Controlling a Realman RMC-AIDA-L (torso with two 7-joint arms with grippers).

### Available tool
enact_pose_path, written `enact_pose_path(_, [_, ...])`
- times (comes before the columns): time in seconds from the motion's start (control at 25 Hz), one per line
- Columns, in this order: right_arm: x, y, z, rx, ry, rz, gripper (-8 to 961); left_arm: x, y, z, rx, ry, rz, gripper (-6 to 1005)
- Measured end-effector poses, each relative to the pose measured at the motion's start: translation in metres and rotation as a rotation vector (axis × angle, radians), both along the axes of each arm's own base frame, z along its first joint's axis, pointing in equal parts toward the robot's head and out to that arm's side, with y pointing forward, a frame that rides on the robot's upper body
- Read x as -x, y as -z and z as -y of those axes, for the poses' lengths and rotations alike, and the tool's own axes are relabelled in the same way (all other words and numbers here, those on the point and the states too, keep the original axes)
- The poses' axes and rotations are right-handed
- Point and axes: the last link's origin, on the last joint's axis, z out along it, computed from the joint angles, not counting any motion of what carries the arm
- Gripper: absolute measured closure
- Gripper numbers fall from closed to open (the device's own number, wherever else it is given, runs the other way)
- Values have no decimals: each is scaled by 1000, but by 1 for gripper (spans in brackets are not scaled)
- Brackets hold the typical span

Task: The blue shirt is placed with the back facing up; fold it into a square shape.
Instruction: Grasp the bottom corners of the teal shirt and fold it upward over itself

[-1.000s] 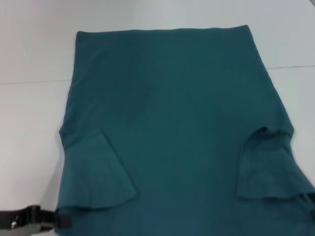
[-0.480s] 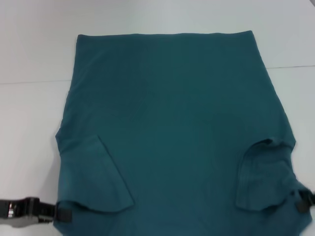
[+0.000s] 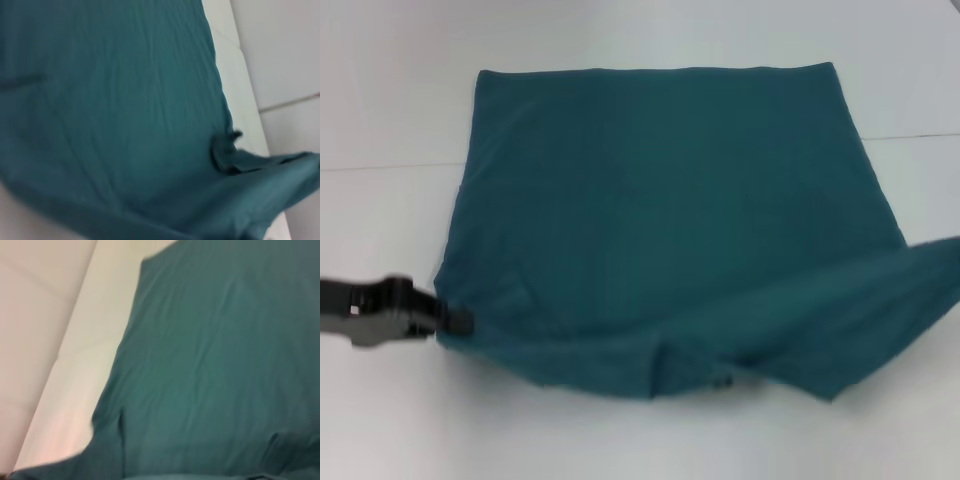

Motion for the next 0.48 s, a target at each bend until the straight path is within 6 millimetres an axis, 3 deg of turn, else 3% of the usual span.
enact_pose_path(0.32, [2,-13,-36,-155,65,54,923,-21,-16,-52,-146,-41,-112,957])
enact_pose_path(0.48, [15,-7,-61,-211,64,84,923,-31,-4,-73,-187,-39,-181,956])
